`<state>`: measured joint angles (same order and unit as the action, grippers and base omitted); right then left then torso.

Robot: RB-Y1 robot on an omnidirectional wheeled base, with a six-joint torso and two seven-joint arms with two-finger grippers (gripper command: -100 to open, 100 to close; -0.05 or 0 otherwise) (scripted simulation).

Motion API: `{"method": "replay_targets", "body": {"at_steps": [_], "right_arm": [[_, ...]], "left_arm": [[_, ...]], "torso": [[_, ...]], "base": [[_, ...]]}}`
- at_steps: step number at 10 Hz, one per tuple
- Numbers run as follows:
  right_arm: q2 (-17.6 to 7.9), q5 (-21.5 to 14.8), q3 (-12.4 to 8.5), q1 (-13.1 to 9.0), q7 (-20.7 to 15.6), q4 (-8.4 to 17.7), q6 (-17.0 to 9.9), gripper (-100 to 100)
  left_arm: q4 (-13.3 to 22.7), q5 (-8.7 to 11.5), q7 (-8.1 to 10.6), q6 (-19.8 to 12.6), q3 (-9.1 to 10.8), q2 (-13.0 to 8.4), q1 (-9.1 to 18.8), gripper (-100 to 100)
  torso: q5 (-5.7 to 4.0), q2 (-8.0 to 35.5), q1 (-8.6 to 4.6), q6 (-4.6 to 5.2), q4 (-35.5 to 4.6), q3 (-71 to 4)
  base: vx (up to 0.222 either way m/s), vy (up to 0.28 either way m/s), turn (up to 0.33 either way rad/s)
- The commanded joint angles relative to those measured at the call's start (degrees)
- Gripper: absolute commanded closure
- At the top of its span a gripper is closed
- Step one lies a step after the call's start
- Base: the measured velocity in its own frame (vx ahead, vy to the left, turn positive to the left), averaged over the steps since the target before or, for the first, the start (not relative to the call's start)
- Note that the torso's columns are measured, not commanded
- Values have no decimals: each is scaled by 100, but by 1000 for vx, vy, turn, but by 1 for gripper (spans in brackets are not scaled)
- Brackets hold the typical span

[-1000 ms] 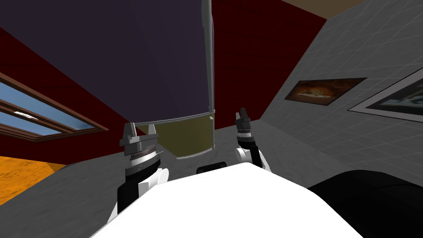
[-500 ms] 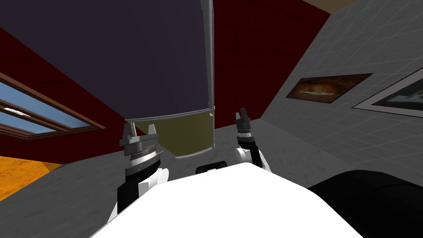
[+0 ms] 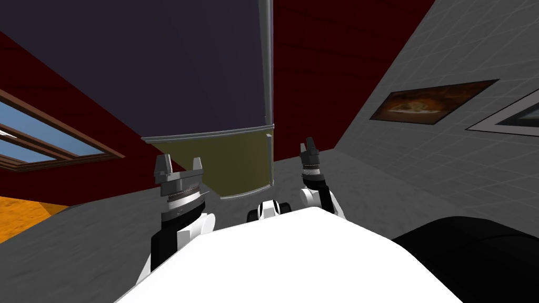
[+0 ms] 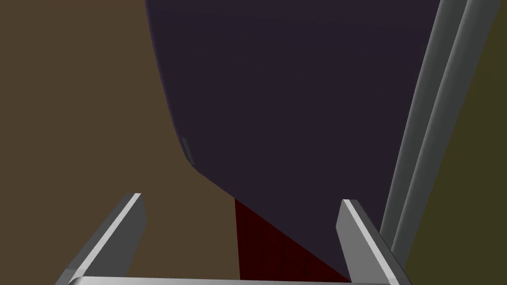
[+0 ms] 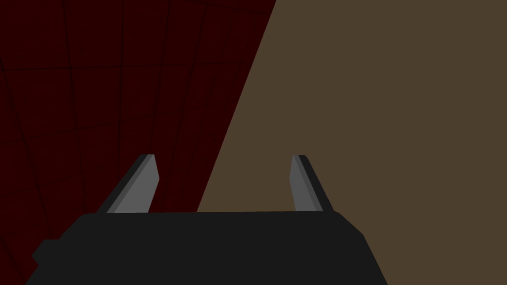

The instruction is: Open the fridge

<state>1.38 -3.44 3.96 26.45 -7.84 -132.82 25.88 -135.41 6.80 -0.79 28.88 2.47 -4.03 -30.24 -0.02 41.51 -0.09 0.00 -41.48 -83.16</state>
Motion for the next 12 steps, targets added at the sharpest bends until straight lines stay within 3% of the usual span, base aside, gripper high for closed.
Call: {"method": "replay_targets", "body": {"at_steps": [1,11,12], "right_arm": [[0,0,0,0,0,1,0,0],[1,0,1,1,0,1,0,0],[1,0,1,0,0,1,0,0]], "left_arm": [[68,25,57,-144,-121,-324,240,-100],[445,187,395,-1115,-919,-1872,1831,-100],[445,187,395,-1115,-919,-1890,1905,-100]], "torso": [[-3,51,-9,0,-55,-114],[3,76,12,0,-80,-142],[4,77,12,0,-80,-141]], "base": [[33,-82,68],[35,-122,115],[19,-100,37]]}}
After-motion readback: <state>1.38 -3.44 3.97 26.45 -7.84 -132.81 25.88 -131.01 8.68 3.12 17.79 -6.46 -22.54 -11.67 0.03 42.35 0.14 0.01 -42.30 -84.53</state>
